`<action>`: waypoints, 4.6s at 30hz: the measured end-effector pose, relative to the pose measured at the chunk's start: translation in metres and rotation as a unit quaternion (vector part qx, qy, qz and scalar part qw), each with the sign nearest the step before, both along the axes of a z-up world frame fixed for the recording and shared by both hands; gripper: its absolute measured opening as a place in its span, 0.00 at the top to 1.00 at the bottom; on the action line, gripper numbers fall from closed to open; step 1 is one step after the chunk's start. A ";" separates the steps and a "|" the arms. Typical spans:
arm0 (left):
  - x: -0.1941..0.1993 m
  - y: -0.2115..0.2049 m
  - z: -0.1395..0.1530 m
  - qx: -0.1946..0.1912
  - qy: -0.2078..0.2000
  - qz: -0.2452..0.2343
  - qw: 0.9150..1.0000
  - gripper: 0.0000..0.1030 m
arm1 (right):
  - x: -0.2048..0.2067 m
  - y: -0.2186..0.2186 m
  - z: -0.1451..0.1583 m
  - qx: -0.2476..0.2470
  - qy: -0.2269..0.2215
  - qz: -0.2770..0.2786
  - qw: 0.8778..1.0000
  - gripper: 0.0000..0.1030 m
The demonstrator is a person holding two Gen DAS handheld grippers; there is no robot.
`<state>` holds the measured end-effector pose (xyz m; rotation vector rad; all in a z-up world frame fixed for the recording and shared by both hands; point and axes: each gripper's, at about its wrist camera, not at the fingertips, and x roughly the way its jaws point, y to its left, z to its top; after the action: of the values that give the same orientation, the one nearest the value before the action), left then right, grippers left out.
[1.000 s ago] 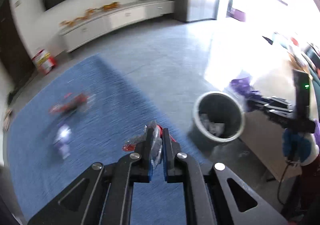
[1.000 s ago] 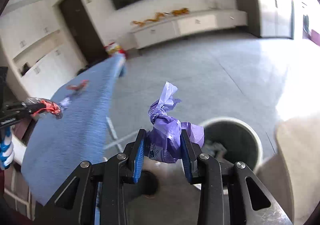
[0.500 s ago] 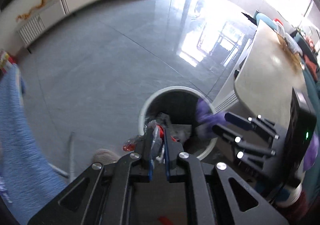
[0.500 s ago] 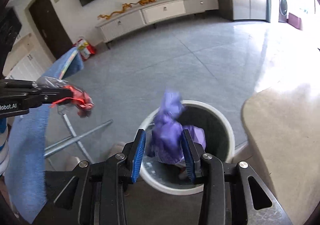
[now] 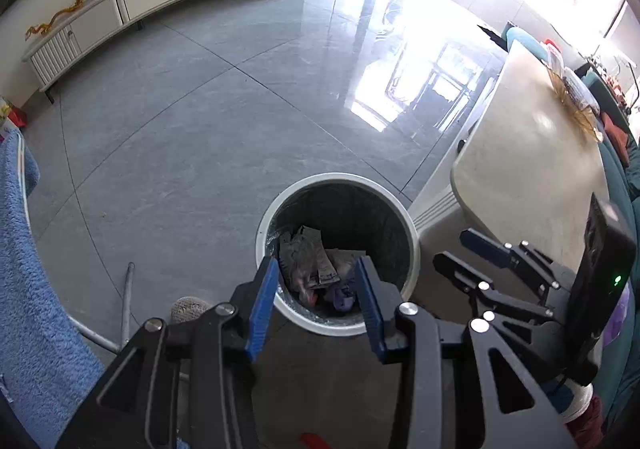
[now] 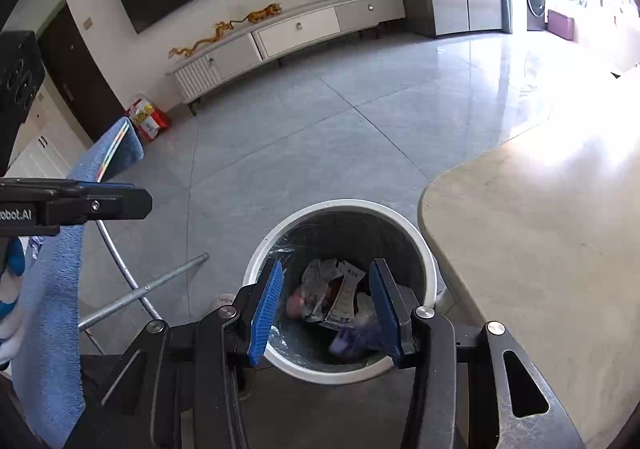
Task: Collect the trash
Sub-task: 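Grasp a purple-white wrapper with the left tool while the right tool grasps a clear red bag, then carry both items to the bin and open both tools to drop them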
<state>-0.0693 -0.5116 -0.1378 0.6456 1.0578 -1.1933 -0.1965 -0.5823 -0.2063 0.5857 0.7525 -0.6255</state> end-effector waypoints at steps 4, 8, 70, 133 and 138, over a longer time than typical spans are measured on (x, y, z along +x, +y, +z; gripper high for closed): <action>-0.007 0.014 0.007 -0.001 -0.021 0.003 1.000 0.63 | -0.007 0.008 0.011 -0.011 -0.004 0.004 1.000 0.56; -0.007 0.042 0.012 0.007 -0.053 0.015 0.998 0.62 | -0.015 0.017 0.021 -0.015 -0.011 0.007 1.000 0.54; 0.277 0.328 0.004 -0.002 -0.078 0.268 0.960 0.73 | 0.447 0.236 0.048 -0.083 0.061 0.450 0.887 0.80; 0.016 0.074 0.042 -0.018 -0.110 0.036 0.993 0.73 | 0.038 0.027 0.043 -0.024 0.010 0.089 0.996 0.84; 0.015 0.027 0.012 -0.003 -0.050 0.035 0.998 0.72 | 0.035 0.008 0.028 -0.026 0.039 0.054 0.997 0.81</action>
<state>-0.0543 -0.4843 -0.1255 0.6520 0.9836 -1.0927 -0.1618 -0.5738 -0.1784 0.4707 0.8328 -0.5680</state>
